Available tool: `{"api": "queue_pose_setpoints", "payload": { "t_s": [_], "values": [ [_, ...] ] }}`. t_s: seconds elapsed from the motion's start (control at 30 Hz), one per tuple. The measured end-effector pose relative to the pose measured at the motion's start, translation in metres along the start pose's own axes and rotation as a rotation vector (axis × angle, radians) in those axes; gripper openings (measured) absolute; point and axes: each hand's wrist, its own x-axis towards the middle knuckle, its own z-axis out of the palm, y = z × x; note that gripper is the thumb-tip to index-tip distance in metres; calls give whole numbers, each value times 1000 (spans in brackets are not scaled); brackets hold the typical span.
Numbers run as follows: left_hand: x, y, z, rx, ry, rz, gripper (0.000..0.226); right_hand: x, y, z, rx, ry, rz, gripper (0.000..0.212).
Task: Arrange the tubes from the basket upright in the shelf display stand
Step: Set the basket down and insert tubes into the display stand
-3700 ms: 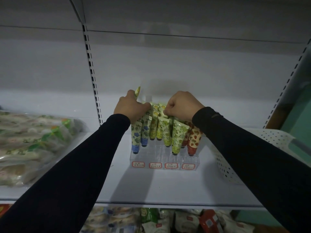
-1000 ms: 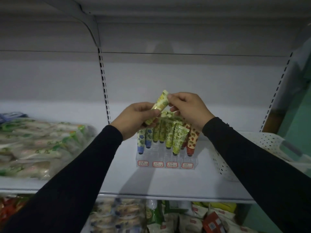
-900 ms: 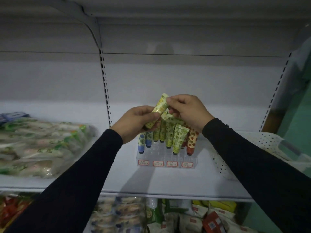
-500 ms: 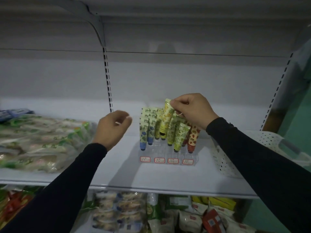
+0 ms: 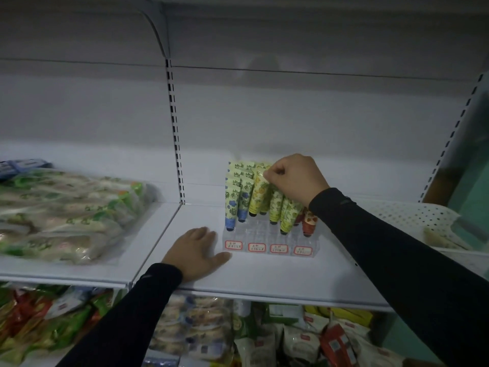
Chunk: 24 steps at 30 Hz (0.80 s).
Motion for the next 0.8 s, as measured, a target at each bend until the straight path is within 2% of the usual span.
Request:
{"api": "queue_pose_setpoints", "payload": {
  "t_s": [0.43,0.8],
  "values": [
    [-2,1,2,-12,60,-6,69,6,3,20,-106,7,-26,47],
    [-2,3,1,-23,72,-11,69,9,1,23,-139,-78,-22,46]
  ]
}}
